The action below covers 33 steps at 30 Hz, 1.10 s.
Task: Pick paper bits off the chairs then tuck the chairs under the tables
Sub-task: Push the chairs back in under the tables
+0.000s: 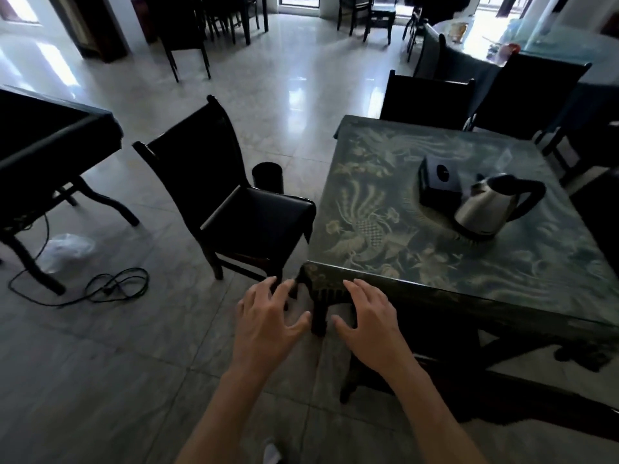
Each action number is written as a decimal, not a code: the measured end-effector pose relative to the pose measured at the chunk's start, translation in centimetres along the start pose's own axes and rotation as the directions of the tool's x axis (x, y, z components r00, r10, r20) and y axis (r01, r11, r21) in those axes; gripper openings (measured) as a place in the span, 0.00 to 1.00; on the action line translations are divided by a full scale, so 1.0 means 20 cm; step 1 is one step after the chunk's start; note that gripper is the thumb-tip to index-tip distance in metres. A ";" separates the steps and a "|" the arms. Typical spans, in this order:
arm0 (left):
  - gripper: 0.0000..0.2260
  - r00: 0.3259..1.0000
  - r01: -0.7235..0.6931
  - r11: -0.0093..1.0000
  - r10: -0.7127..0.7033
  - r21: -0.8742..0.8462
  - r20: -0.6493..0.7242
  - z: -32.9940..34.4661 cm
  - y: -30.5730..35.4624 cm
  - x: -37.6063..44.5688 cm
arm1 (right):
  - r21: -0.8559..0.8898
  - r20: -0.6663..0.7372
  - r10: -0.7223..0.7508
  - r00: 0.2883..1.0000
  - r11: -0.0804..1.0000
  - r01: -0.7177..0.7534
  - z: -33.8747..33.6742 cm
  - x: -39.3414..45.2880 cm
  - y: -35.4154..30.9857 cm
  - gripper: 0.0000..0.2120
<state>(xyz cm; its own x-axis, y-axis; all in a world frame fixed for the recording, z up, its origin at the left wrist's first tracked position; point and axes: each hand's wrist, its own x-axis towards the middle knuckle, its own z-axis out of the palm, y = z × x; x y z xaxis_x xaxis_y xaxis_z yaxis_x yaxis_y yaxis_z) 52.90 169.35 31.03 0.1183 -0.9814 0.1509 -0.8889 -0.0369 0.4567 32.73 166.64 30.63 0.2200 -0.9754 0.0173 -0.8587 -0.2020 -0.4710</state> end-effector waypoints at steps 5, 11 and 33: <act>0.29 0.998 0.056 0.998 -0.056 -0.015 -0.031 -0.14 -0.36 0.13 | 0.017 0.012 -0.017 1.000 1.000 0.017 0.18 0.22 -0.31 0.35; 0.29 0.993 0.112 0.994 -0.112 -0.020 -0.042 -0.26 -0.70 0.37 | 0.023 0.051 -0.057 0.997 0.998 0.056 0.36 0.52 -0.57 0.34; 0.28 0.990 0.129 0.990 -0.126 0.051 -0.055 -0.71 -1.87 1.79 | 0.066 0.113 -0.123 0.986 0.991 0.116 0.91 2.13 -1.52 0.33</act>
<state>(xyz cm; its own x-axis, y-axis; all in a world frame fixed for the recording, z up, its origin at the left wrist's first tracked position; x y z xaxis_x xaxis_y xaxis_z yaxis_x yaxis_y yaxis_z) 96.75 138.31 31.84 0.2537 -0.9571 0.1398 -0.8875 -0.1729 0.4271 76.73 132.82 29.65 0.3748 -0.9268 -0.0242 -0.7948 -0.3078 -0.5231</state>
